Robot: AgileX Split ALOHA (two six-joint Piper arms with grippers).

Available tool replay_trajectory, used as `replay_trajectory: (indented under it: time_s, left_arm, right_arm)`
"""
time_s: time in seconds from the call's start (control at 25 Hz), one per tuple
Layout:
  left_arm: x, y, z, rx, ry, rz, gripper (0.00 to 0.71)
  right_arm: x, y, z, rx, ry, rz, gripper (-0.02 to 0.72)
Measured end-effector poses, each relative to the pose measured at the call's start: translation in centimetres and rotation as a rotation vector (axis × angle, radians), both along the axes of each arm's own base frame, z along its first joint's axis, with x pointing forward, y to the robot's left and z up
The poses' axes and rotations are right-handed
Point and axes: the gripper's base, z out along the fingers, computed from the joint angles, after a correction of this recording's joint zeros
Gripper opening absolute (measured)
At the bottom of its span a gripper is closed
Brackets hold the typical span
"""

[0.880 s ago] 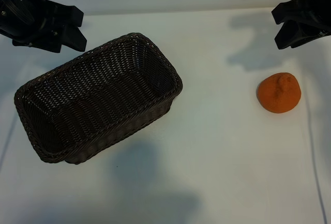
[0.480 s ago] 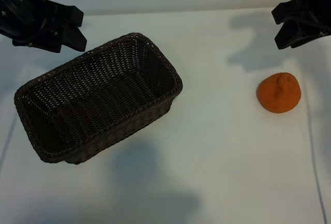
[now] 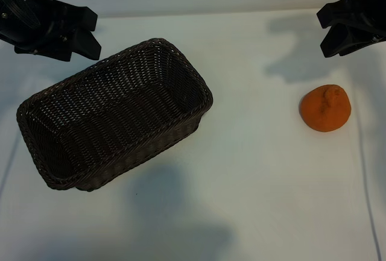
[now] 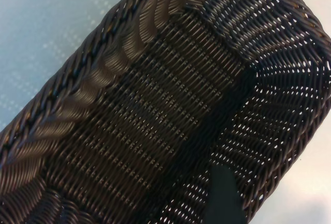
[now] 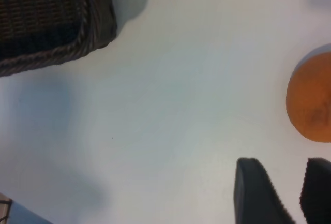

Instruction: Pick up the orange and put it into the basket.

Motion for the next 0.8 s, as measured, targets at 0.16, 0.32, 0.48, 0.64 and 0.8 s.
replay_trajectory:
  time_s: [0.16, 0.32, 0.48, 0.64, 0.8]
  left_arm:
    - [-0.1, 0.0, 0.0, 0.001, 0.008, 0.003, 0.527]
    - [-0.7, 0.3, 0.0, 0.025, 0.090, 0.033, 0.527]
    - [-1.4, 1.5, 0.7, 0.123, 0.096, 0.148, 0.527]
    - [-2.7, 3.7, 2.7, 0.213, 0.021, 0.312, 0.527]
    - [-4.1, 6.0, 4.6, 0.203, -0.035, 0.453, 0.527]
  right_arm:
    - [0.0, 0.0, 0.0, 0.000, 0.000, 0.000, 0.257]
    - [0.0, 0.0, 0.0, 0.000, -0.001, 0.001, 0.257]
    - [0.0, 0.0, 0.0, 0.000, -0.002, 0.000, 0.257]
    - [0.0, 0.0, 0.0, 0.000, -0.003, 0.000, 0.257]
    - [0.0, 0.0, 0.0, 0.000, -0.003, 0.000, 0.257]
